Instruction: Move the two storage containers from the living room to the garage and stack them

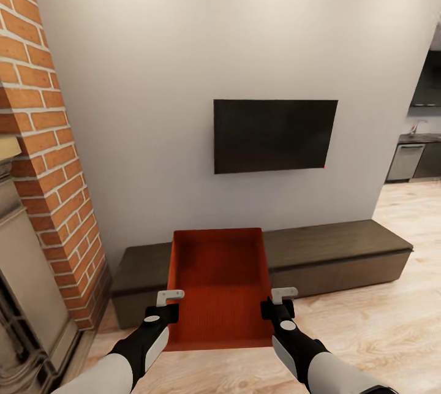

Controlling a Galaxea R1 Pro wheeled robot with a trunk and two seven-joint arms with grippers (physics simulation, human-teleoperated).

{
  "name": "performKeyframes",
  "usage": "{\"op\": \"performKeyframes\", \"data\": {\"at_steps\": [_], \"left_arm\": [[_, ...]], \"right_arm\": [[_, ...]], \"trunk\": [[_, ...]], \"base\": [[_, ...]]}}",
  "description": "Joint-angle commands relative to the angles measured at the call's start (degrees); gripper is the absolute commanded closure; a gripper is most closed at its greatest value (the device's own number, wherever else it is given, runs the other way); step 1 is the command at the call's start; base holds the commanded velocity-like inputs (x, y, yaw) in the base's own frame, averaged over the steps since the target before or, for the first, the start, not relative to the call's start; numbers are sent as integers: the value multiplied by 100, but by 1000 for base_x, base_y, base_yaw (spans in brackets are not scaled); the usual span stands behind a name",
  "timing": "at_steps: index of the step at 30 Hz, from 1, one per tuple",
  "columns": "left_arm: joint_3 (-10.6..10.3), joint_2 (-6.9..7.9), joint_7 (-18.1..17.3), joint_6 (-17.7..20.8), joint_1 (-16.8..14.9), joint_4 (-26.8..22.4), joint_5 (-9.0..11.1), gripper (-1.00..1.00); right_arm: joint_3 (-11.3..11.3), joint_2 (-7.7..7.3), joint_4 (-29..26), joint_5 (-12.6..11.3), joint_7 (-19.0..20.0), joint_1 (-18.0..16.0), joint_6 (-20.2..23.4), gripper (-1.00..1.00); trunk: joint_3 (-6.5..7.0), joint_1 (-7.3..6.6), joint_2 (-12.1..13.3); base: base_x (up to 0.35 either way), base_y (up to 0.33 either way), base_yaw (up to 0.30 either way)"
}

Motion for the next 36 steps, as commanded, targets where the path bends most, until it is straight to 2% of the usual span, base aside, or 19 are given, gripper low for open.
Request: {"op": "performKeyframes", "data": {"at_steps": [1,36], "left_arm": [[84,-4,119,31,0,-19,-31,100],[84,-4,117,35,0,-19,-31,100]], "right_arm": [[-174,21,9,-78,-197,-7,-41,100],[-184,27,9,-89,-202,-7,-27,100]], "trunk": [[-8,1,-6],[-8,1,-6]], "base": [[0,0,-219],[0,0,-247]]}}
